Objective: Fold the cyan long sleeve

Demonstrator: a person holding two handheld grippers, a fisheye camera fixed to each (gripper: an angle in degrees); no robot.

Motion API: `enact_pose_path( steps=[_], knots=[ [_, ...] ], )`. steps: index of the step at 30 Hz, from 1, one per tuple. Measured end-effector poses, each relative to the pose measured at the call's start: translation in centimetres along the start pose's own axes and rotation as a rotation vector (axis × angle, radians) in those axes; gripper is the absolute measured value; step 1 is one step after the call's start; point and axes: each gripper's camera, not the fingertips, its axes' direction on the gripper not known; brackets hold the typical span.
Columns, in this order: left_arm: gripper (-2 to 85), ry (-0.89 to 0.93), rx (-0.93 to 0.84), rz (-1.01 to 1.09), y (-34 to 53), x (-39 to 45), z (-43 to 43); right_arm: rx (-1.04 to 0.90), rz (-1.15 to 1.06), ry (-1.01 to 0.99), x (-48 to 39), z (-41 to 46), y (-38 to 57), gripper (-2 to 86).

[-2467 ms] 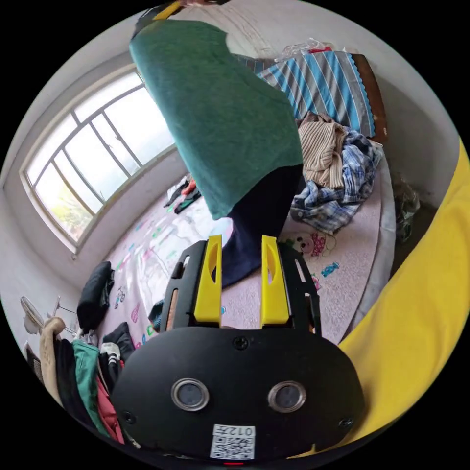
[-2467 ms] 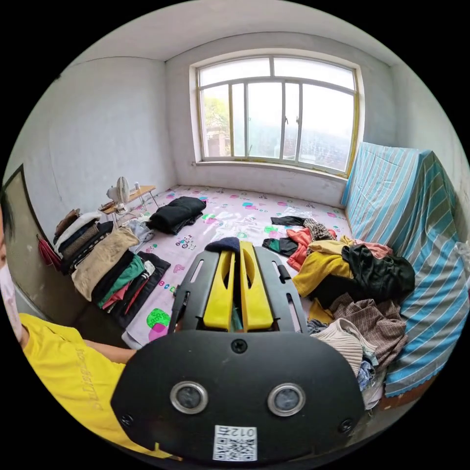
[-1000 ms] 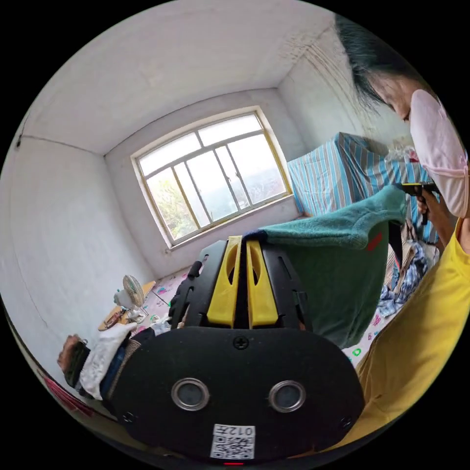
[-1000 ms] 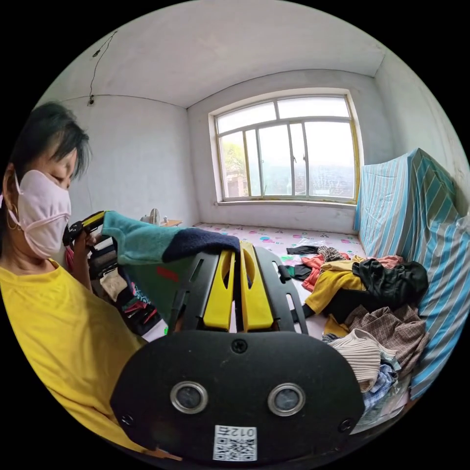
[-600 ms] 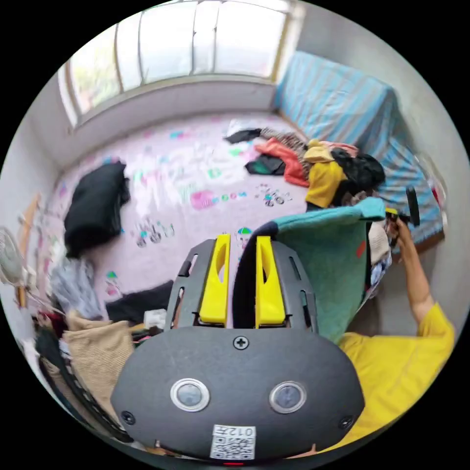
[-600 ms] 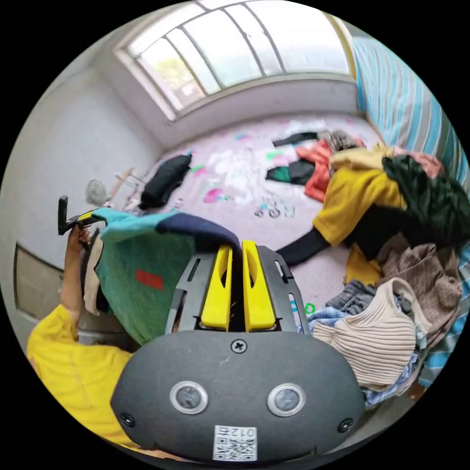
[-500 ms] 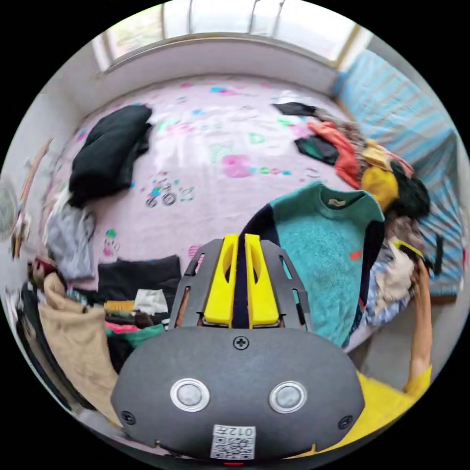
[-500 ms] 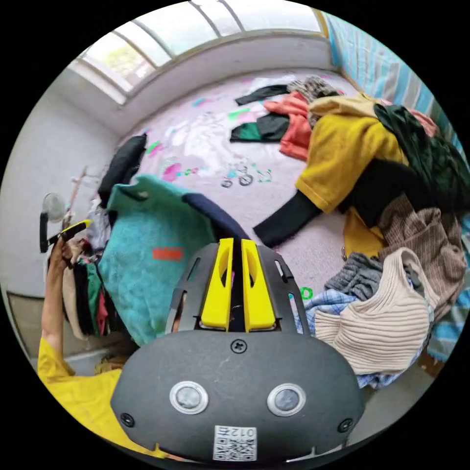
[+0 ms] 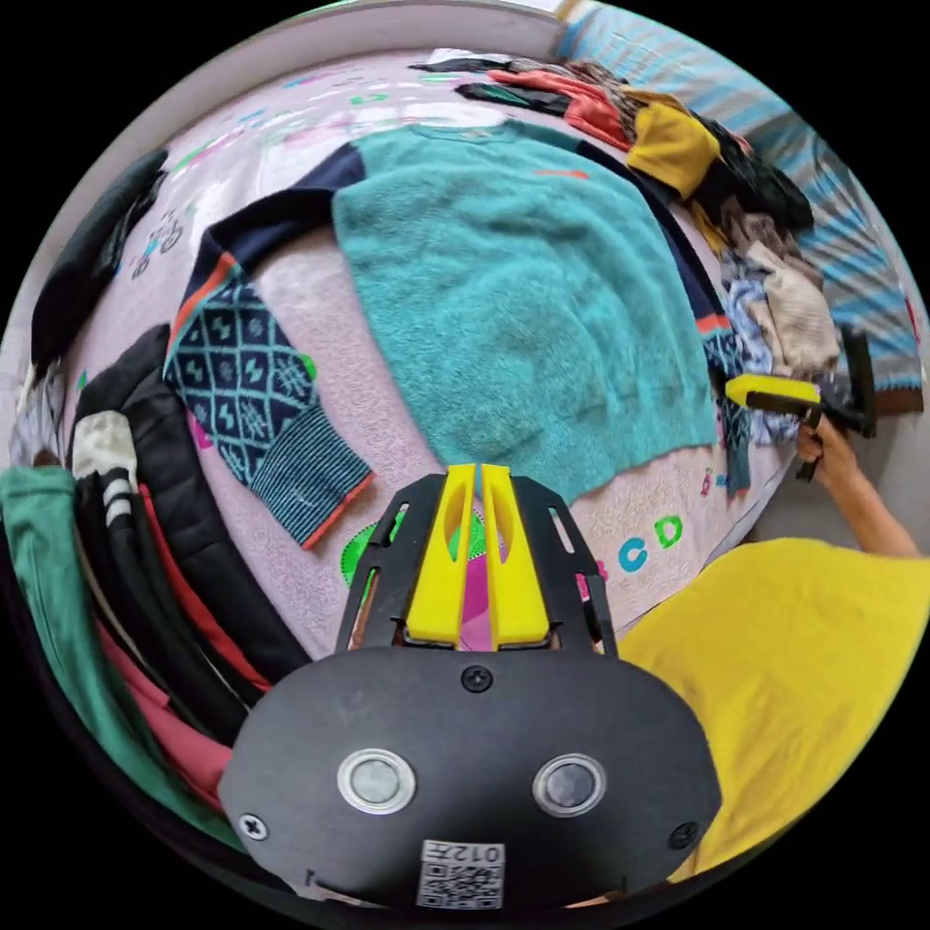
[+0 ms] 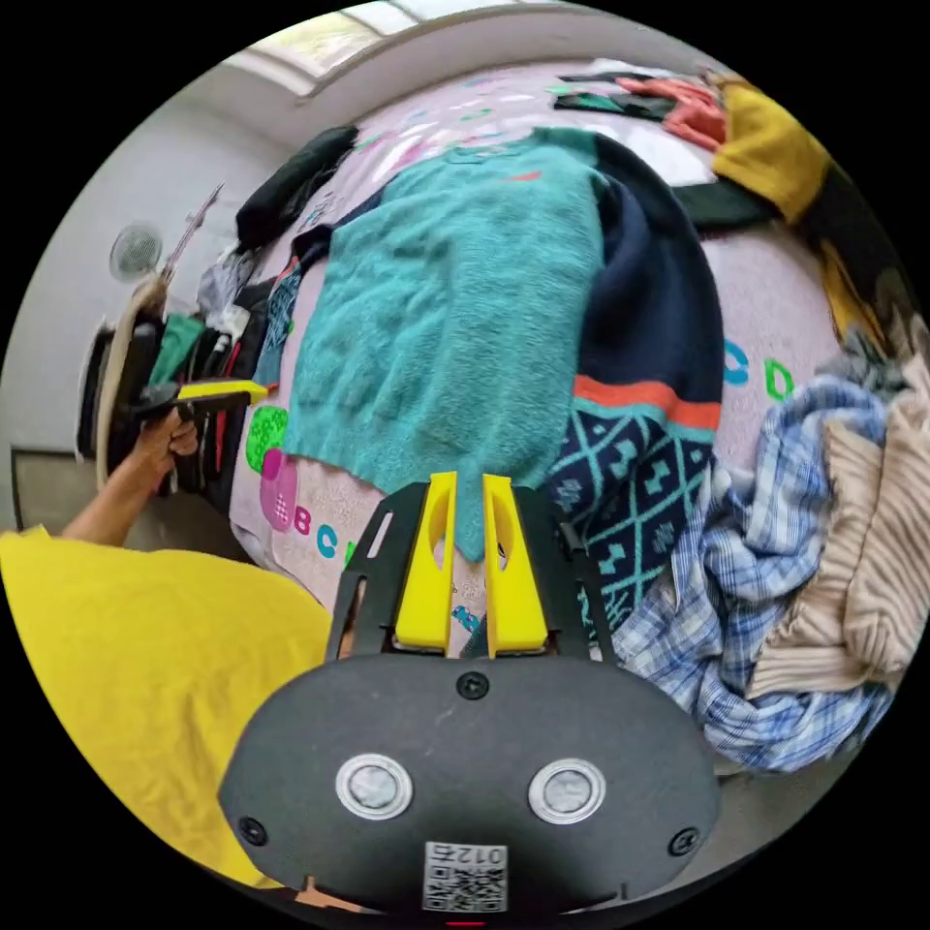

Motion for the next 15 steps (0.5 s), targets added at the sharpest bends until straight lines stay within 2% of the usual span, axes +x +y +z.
enact_pose_path(
  steps=[2, 4, 9, 12, 15],
  knots=[
    [0.3, -0.097, -0.014, 0.104, -1.3, 2.5, 0.9, -0.007, -0.101, 0.116, -2.2, 1.2, -0.5, 1.2],
    [0.4, -0.156, -0.107, 0.201, -3.0, 4.7, 3.0, -0.046, -0.111, 0.197, -2.9, 3.5, -1.2, 0.6],
    [0.4, -0.269, -0.199, 0.237, -3.8, 7.0, 3.8, -0.141, -0.049, 0.139, -1.4, 5.4, -0.7, 0.2],
    [0.4, -0.348, -0.208, 0.290, -2.8, 9.2, 3.8, -0.229, -0.078, 0.046, -0.5, 5.2, 0.5, 0.2],
    [0.3, -0.399, -0.265, 0.362, -1.7, 12.1, 3.8, -0.264, -0.154, 0.055, -0.7, 4.5, 2.2, 0.2]
  ],
)
